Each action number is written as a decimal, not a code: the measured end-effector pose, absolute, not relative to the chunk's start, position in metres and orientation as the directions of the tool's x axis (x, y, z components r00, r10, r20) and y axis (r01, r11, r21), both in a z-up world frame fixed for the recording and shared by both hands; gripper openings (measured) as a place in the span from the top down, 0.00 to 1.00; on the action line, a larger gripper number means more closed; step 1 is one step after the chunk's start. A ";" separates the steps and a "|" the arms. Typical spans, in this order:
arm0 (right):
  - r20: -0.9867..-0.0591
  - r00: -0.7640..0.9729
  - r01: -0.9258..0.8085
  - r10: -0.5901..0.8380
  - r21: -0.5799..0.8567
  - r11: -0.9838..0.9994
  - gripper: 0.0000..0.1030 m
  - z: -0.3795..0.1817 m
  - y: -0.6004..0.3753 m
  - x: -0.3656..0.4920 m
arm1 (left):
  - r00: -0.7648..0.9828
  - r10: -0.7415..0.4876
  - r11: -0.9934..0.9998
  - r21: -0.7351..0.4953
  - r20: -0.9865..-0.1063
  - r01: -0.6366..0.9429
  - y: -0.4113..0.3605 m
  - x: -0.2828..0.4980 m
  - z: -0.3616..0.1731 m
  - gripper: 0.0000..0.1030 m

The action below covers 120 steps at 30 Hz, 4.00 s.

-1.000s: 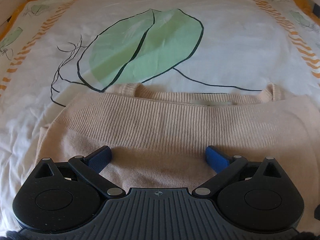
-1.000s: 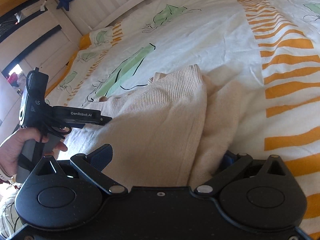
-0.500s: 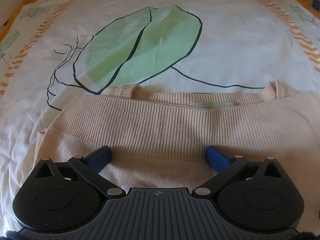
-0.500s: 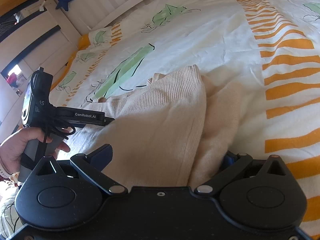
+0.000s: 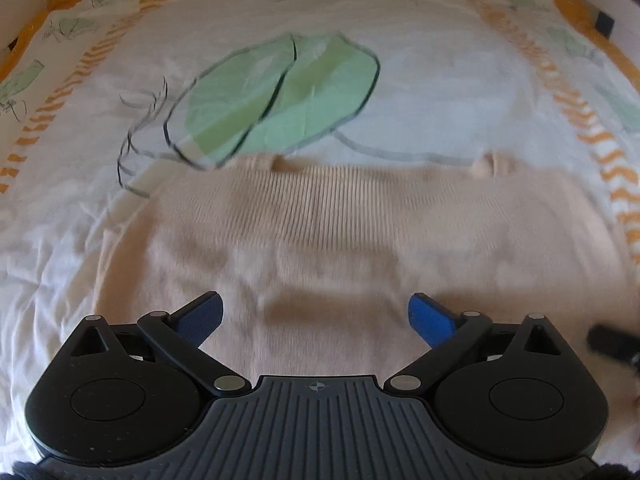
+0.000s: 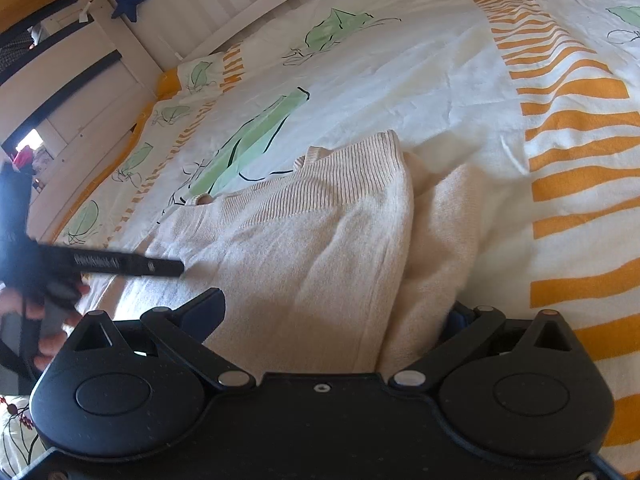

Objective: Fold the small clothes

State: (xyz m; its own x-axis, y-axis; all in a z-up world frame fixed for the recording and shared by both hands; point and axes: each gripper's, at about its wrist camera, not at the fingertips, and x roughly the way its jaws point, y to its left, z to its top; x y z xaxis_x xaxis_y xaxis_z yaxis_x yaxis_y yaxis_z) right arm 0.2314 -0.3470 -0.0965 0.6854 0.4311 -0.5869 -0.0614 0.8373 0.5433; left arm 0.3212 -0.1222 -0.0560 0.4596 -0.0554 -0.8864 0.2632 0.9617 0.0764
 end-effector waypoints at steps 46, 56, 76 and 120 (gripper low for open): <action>-0.525 0.670 -0.011 0.525 0.700 0.714 0.00 -0.103 -0.372 0.236 | 0.472 -0.106 0.973 0.008 -0.875 0.233 -0.084 0.251 -0.063 0.01; -0.460 0.698 -0.143 0.549 0.662 0.736 0.00 -0.109 -0.372 0.218 | 0.556 -0.130 0.962 0.031 -0.821 0.271 -0.057 0.241 -0.045 0.03; -0.584 0.662 0.061 0.470 0.667 0.742 0.49 -0.095 -0.365 0.224 | 0.659 -0.181 0.973 -0.034 -0.730 0.229 0.039 0.298 -0.028 0.03; -0.660 0.635 -0.151 0.402 0.404 0.902 0.27 -0.011 -0.103 0.290 | 0.657 -0.316 0.934 -0.347 -0.684 0.088 0.137 0.336 -0.030 0.03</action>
